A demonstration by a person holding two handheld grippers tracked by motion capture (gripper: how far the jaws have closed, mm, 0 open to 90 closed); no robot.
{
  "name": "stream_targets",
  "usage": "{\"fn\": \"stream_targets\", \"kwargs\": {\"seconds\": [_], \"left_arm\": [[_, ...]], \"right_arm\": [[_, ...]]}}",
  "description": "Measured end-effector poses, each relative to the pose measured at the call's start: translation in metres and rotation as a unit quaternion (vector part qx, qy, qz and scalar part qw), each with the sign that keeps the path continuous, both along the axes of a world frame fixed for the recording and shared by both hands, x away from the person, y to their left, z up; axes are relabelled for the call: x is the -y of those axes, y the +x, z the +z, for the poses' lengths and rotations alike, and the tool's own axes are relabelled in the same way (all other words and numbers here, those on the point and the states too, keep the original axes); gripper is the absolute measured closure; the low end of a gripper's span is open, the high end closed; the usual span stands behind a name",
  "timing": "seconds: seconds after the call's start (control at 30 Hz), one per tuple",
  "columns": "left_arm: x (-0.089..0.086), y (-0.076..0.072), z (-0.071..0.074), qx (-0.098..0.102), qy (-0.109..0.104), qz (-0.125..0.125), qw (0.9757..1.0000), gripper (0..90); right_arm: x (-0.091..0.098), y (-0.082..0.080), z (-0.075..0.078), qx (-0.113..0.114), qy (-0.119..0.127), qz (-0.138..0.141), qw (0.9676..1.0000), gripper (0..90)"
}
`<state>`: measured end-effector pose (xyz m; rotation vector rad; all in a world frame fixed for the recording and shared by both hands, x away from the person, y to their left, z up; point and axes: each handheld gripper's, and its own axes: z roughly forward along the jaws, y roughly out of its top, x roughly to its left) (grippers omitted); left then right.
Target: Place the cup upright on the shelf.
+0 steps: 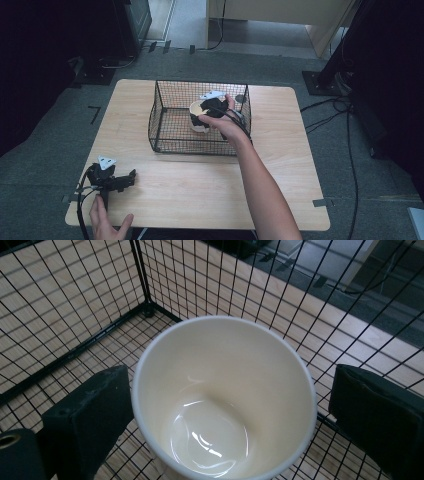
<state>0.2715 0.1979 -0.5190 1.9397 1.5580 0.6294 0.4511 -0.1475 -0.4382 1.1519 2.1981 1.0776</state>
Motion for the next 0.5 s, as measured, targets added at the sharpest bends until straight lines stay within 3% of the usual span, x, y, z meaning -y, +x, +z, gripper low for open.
{"fn": "stream_targets", "kwargs": {"seconds": [0.5], "left_arm": [[0.0, 0.0, 0.0, 0.0, 0.0, 0.0, 1.0, 0.0]], "right_arm": [[0.003, -0.025, 0.038, 0.055, 0.054, 0.022, 0.9968, 3.9]]}}
